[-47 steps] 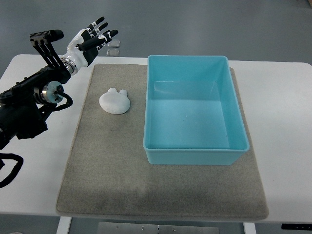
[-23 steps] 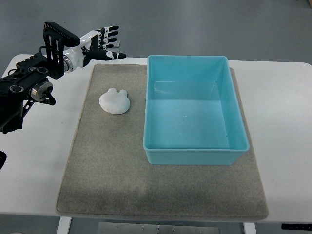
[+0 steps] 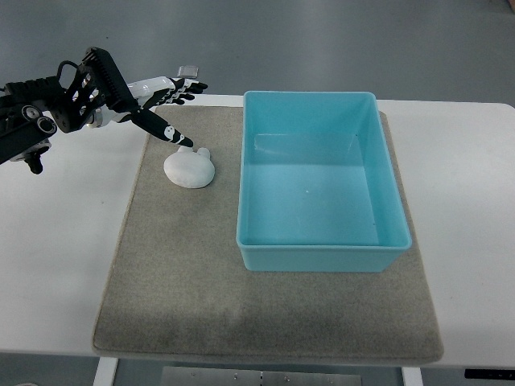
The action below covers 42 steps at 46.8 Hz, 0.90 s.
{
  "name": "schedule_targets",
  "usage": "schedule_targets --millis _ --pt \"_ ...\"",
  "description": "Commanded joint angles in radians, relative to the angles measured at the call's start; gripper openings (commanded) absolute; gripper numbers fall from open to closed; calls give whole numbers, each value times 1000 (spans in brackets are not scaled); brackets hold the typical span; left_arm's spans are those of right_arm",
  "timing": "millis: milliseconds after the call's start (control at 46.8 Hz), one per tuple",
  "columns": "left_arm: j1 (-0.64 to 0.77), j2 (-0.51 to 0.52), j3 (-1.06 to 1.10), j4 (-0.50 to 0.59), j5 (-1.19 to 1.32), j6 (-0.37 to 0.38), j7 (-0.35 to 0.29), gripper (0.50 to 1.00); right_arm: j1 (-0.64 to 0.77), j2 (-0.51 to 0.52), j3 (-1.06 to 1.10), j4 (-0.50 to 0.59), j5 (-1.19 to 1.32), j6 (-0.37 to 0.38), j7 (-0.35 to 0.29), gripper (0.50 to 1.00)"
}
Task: Place white toy into blue box with left hand
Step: 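Swing the left hand over the white rabbit toy and lower it, then close the left hand fingers around the white rabbit toy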
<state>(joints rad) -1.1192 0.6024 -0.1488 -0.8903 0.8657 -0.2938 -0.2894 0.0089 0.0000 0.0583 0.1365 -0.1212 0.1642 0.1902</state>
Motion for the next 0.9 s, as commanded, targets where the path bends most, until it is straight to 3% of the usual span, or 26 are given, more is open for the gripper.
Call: schedule_targets --millis 0,256,491,876 --pt "-31 33 44 -36 41 -31 -1 992 -1 0 0 0 0 0 0 936" --pt "-37 68 35 -88 354 -39 -11 986 0 0 0 0 0 0 0 936" --pt "-37 68 37 -151 363 -42 -17 988 0 0 0 0 0 0 0 936" --pt "-19 43 48 -114 383 -25 -16 981 0 0 0 0 0 0 0 936"
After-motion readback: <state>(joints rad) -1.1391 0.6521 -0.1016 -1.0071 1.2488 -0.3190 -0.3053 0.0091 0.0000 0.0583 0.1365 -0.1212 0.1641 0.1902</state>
